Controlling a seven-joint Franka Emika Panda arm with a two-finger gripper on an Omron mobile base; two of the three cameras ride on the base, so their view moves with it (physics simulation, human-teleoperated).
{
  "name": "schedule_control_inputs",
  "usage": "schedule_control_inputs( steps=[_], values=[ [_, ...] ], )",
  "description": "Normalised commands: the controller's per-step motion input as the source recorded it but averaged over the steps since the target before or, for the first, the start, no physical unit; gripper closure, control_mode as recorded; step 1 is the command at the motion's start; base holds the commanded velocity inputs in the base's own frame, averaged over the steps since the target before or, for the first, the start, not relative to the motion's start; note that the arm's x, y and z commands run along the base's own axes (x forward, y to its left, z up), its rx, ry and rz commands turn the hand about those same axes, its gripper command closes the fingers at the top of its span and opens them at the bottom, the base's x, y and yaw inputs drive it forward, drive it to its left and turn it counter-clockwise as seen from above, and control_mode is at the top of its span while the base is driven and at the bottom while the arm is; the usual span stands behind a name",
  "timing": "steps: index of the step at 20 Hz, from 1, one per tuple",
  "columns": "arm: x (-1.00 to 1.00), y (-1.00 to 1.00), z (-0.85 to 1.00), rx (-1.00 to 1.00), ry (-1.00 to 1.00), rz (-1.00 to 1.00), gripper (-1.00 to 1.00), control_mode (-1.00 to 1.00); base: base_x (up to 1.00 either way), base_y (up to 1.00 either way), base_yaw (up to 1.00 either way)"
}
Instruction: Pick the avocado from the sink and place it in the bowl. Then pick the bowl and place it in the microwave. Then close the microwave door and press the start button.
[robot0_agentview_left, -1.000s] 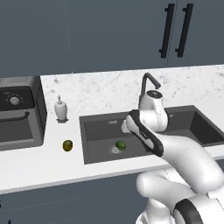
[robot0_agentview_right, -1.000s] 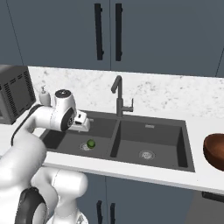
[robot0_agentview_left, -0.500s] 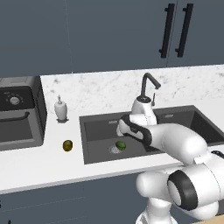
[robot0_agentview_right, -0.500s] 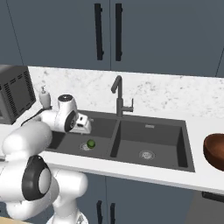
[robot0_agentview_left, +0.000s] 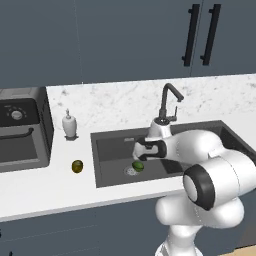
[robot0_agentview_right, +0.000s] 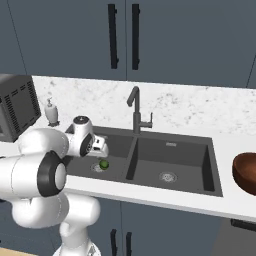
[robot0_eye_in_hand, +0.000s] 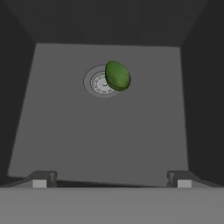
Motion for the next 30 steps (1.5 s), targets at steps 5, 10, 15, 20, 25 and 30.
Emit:
schedule_control_inputs(
  steps=[5,10,15,20,25,30],
  values=[
    [0.30,-0.20,-0.31,0.00,0.00,0.00,-1.00,-1.00,0.00,0.00,0.00],
    [0.48,0.02,-0.31,-0.01,0.00,0.00,-1.00,-1.00,0.00,0.00,0.00],
    [0.44,0.02,-0.19,0.00,0.00,0.00,-1.00,-1.00,0.00,0.00,0.00],
    [0.42,0.24,-0.22,-0.02,0.03,0.00,-1.00,-1.00,0.00,0.00,0.00],
    [0.30,0.08,-0.32,0.00,0.01,0.00,-1.00,-1.00,0.00,0.00,0.00],
    [0.31,0.00,-0.40,0.00,0.00,0.00,-1.00,-1.00,0.00,0.00,0.00]
  ],
)
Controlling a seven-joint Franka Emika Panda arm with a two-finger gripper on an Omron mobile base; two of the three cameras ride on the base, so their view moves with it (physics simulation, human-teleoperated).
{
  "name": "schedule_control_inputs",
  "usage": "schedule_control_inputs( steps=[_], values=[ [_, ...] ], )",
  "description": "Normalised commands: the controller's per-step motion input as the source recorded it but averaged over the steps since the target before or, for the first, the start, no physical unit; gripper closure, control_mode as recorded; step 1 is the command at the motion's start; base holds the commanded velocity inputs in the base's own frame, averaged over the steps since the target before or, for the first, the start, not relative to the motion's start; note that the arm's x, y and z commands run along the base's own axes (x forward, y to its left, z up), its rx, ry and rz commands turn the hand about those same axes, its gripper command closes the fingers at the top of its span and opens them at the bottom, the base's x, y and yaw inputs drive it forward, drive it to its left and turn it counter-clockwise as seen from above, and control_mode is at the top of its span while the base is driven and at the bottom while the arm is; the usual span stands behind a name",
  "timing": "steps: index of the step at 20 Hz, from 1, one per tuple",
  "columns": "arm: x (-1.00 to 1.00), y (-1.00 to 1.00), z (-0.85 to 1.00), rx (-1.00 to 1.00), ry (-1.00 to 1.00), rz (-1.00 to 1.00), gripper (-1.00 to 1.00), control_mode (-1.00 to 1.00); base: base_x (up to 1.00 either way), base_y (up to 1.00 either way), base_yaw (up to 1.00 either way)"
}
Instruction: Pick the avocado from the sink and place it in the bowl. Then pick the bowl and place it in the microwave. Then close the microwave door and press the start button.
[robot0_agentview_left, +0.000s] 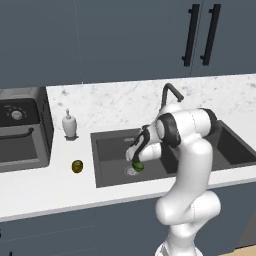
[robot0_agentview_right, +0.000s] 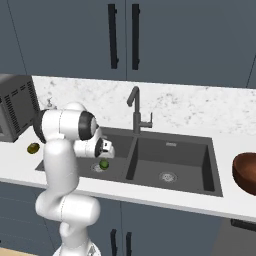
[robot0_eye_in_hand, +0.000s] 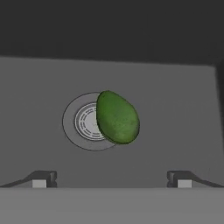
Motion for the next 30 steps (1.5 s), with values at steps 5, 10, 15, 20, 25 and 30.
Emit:
schedule_control_inputs(
  steps=[5,10,15,20,25,30],
  values=[
    [0.31,0.00,-0.34,0.00,0.00,0.00,-1.00,-1.00,0.00,0.00,0.00],
    [0.29,0.00,-0.27,0.00,0.00,0.00,-1.00,-1.00,0.00,0.00,0.00],
    [0.00,0.00,-0.19,0.00,0.00,0.00,-1.00,-1.00,0.00,0.00,0.00],
    [0.00,0.00,-0.09,0.00,0.04,0.00,-1.00,-1.00,0.00,0.00,0.00],
    [0.04,0.00,-0.26,0.00,0.01,0.00,-1.00,-1.00,0.00,0.00,0.00],
    [0.02,-0.02,-0.26,0.00,-0.01,0.00,-1.00,-1.00,0.00,0.00,0.00]
  ],
)
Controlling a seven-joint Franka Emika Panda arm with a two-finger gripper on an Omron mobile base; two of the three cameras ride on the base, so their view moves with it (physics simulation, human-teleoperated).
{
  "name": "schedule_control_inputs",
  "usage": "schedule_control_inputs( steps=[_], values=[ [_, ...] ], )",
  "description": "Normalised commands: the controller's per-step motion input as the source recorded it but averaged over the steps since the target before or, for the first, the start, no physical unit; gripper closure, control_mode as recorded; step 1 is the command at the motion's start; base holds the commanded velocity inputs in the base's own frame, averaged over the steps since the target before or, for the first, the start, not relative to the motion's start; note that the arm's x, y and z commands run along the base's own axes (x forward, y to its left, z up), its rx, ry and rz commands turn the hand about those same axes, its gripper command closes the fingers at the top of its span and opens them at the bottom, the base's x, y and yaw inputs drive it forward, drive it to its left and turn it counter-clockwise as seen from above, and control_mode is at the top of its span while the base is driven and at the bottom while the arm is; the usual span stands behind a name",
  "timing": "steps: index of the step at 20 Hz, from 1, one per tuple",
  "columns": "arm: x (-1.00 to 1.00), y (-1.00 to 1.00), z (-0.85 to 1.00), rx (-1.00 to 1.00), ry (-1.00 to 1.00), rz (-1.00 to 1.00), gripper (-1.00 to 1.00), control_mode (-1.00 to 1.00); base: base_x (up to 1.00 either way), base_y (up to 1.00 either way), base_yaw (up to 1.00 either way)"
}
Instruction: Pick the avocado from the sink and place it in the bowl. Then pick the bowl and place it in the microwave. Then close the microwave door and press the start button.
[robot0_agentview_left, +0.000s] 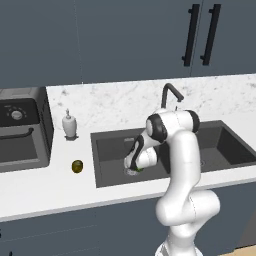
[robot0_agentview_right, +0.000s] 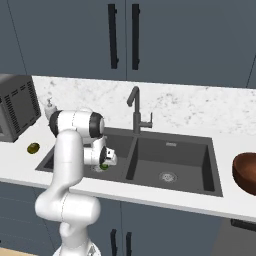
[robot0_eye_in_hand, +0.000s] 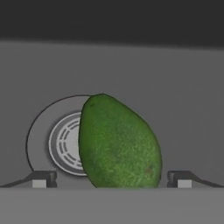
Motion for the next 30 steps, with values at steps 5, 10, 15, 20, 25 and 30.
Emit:
schedule_control_inputs(
  steps=[5,10,15,20,25,30],
  values=[
    [0.15,-0.02,-0.26,0.00,-0.04,0.02,-1.00,-1.00,0.00,0.00,0.00],
    [0.26,0.00,-0.28,0.00,0.00,0.03,-1.00,-1.00,0.00,0.00,0.00],
    [0.09,0.00,-0.21,0.00,0.00,0.02,1.00,-1.00,0.00,0.00,0.00],
    [-0.17,0.00,0.07,0.00,0.00,0.00,1.00,-1.00,0.00,0.00,0.00],
    [-0.28,0.13,0.59,0.00,-0.08,0.00,1.00,-1.00,0.00,0.00,0.00],
    [-0.22,0.22,0.86,0.00,-0.24,0.00,1.00,-1.00,0.00,0.00,0.00]
  ],
)
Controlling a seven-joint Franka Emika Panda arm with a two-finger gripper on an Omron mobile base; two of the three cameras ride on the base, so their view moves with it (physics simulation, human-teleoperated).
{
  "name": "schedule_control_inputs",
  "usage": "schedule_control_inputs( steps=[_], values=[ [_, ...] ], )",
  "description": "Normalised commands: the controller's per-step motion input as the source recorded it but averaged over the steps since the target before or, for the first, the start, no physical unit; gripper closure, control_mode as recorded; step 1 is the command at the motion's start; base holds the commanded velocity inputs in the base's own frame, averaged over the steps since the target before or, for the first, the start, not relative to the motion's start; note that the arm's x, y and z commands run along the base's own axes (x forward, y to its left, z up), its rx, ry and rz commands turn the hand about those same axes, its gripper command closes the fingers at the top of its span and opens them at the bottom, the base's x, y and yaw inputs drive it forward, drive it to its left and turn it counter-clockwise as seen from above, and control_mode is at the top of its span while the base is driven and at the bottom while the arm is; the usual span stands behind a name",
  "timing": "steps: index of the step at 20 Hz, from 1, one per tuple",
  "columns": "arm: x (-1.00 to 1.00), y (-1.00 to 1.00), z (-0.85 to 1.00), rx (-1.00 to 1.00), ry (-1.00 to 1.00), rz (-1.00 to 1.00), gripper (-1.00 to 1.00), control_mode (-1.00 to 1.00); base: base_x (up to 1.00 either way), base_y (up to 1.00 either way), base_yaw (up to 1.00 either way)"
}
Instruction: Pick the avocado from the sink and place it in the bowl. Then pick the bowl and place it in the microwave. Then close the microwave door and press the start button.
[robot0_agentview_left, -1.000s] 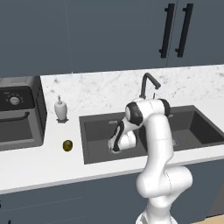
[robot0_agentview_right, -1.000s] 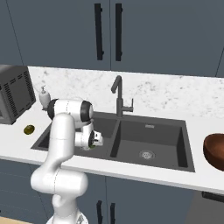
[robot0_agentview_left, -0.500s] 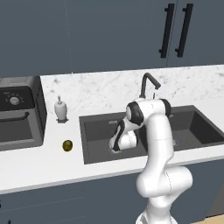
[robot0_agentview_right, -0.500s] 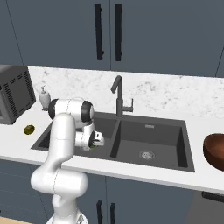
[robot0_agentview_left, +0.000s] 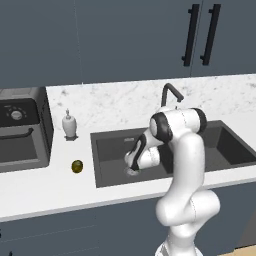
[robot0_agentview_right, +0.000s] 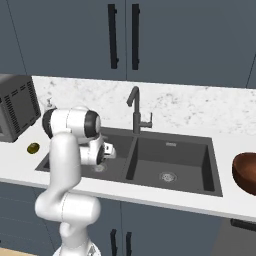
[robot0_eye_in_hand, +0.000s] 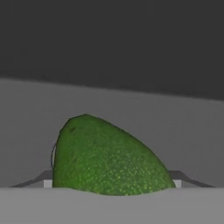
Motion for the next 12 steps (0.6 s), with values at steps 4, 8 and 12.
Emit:
schedule_control_inputs(
  steps=[4,8,12],
  values=[
    [-0.29,0.24,1.00,0.00,-0.25,0.00,1.00,-1.00,0.00,0.00,0.00],
    [-0.33,0.21,1.00,0.00,-0.20,0.00,1.00,-1.00,0.00,0.00,0.00],
    [-0.24,0.14,1.00,0.00,-0.14,0.00,1.00,-1.00,0.00,0.00,0.00]
  ],
)
